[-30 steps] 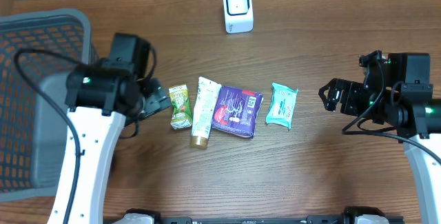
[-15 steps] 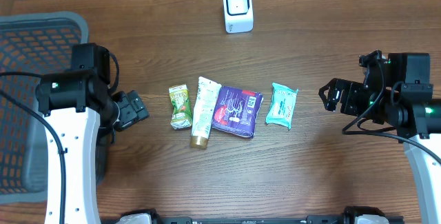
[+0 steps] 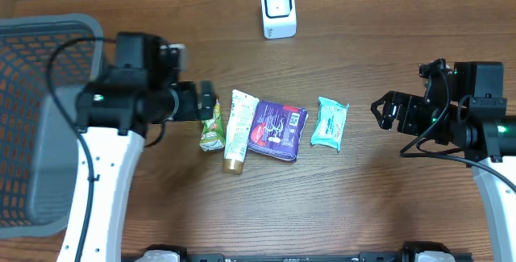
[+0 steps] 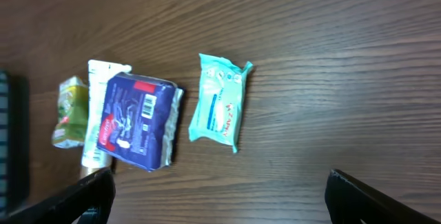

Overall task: Scan the item barcode
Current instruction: 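Move the right gripper toward the mint-green tissue pack on the table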

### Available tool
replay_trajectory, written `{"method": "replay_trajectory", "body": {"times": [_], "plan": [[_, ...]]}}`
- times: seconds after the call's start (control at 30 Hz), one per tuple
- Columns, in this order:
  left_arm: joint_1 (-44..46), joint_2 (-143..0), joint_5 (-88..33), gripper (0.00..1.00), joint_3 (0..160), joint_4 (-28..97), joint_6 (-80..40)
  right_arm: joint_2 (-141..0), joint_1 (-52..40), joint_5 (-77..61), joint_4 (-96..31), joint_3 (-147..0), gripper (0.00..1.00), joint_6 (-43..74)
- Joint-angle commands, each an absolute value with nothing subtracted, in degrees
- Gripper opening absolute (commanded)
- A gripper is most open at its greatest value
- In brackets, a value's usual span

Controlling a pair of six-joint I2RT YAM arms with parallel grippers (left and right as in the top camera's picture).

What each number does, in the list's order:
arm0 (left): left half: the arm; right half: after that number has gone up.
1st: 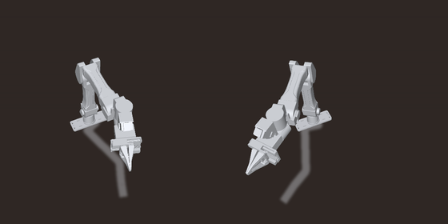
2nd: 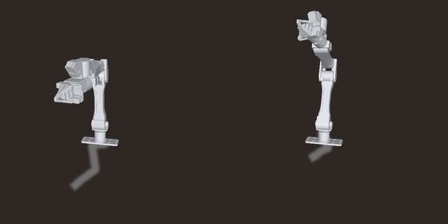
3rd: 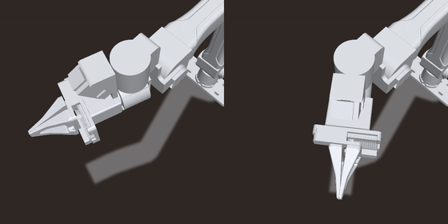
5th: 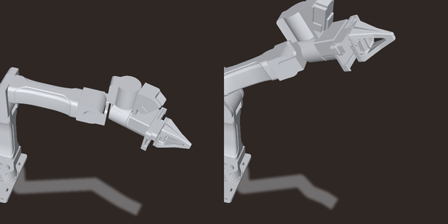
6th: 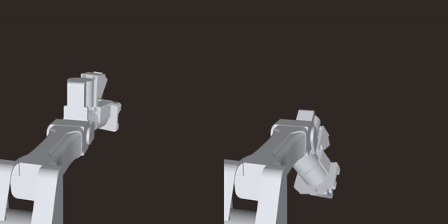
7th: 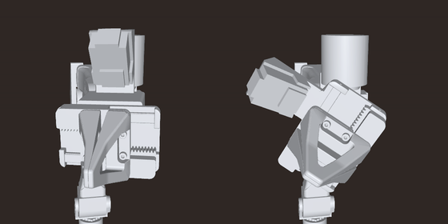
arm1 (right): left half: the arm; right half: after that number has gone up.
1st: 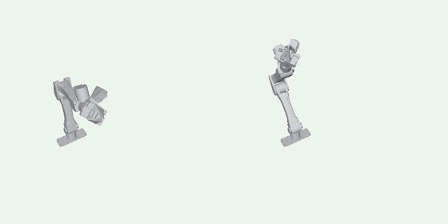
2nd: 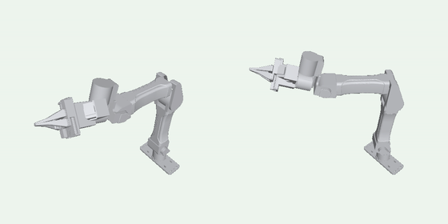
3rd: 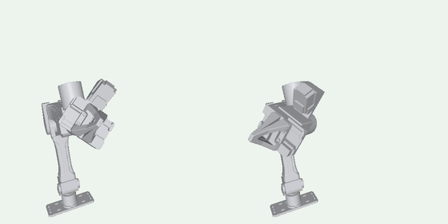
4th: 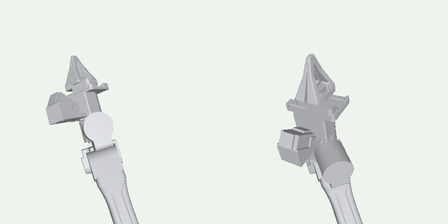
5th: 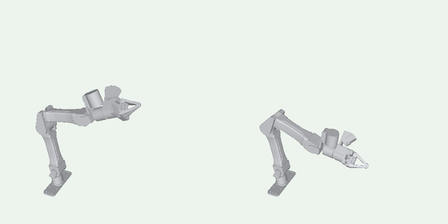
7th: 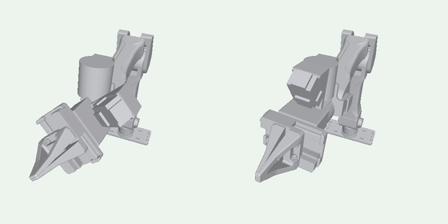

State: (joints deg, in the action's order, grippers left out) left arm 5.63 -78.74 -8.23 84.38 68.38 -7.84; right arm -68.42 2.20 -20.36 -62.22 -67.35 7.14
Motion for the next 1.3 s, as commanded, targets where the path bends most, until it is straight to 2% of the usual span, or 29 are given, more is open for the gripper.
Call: {"method": "replay_trajectory", "body": {"times": [0.0, 0.17, 0.43, 0.83, 1.27], "plan": [[10.46, -77.52, -9.61, 1.00, 85.56, 62.81, -0.34, -68.42, 1.93, -22.83, -61.89, -68.64, 0.98, 9.21], [10.90, -77.52, -8.84, 1.00, 85.56, 61.06, -0.38, -71.09, 1.93, -24.73, -64.23, -68.58, 0.95, 9.19], [10.90, -77.52, -8.82, 0.99, 85.56, 61.12, -0.36, -79.35, -0.82, -23.33, -62.26, -68.53, 0.77, 9.32], [10.90, -77.52, -8.82, 1.00, 85.56, 61.25, -0.38, -88.29, -16.84, -3.31, -52.62, -68.53, 0.76, 28.23], [10.90, -77.52, -8.82, 1.00, 85.56, 61.25, -0.38, -98.50, -30.00, 10.39, -47.09, -68.55, 0.70, 35.29]]}}
